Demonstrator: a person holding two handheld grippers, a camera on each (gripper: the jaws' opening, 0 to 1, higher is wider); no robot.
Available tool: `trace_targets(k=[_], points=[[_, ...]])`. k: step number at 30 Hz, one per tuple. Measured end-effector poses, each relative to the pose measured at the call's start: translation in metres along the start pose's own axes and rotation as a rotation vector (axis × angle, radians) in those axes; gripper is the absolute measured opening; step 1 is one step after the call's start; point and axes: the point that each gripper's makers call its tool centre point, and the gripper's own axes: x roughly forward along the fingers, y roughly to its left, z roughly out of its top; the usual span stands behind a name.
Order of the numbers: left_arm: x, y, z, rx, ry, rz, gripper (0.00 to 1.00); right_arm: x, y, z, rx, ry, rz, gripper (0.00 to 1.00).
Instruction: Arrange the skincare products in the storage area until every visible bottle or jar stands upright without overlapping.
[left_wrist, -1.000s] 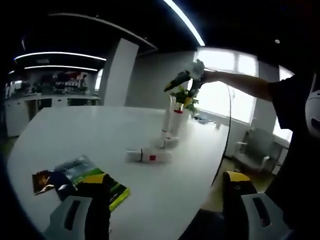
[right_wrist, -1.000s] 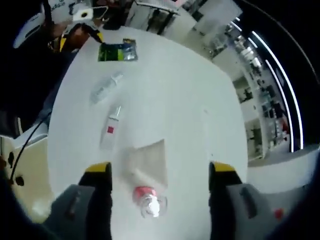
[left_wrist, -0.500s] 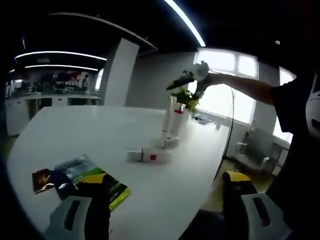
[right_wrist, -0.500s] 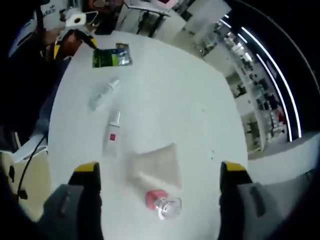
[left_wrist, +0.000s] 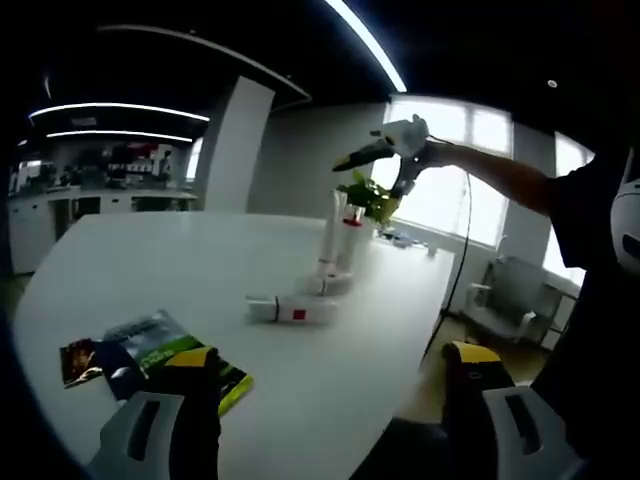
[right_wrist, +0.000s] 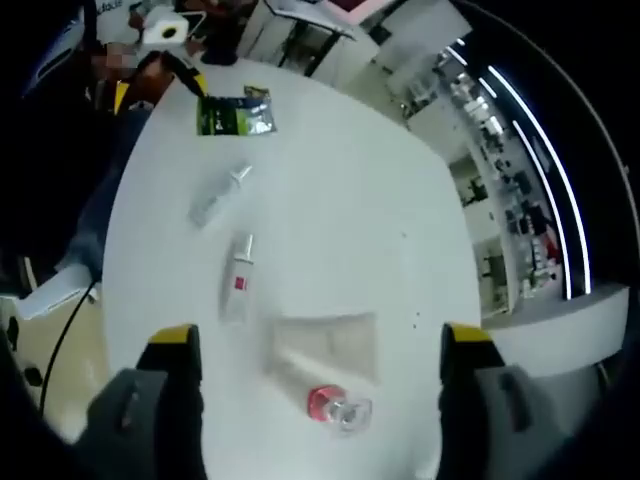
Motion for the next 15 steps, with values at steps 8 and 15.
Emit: trace_targets(k=[8,15], points=[[-0.001,-0.001,-0.001,0.001,0.002,0.003,0.96,0.002,0.004,0.015,-0.035,-0.013,0.006,1.0],[-0.005,0.001,-0.001,-0.005,-0.004,0.014,0.96,0.007,0.007,0.023,-0.054,-0.013,0.017,1.0]])
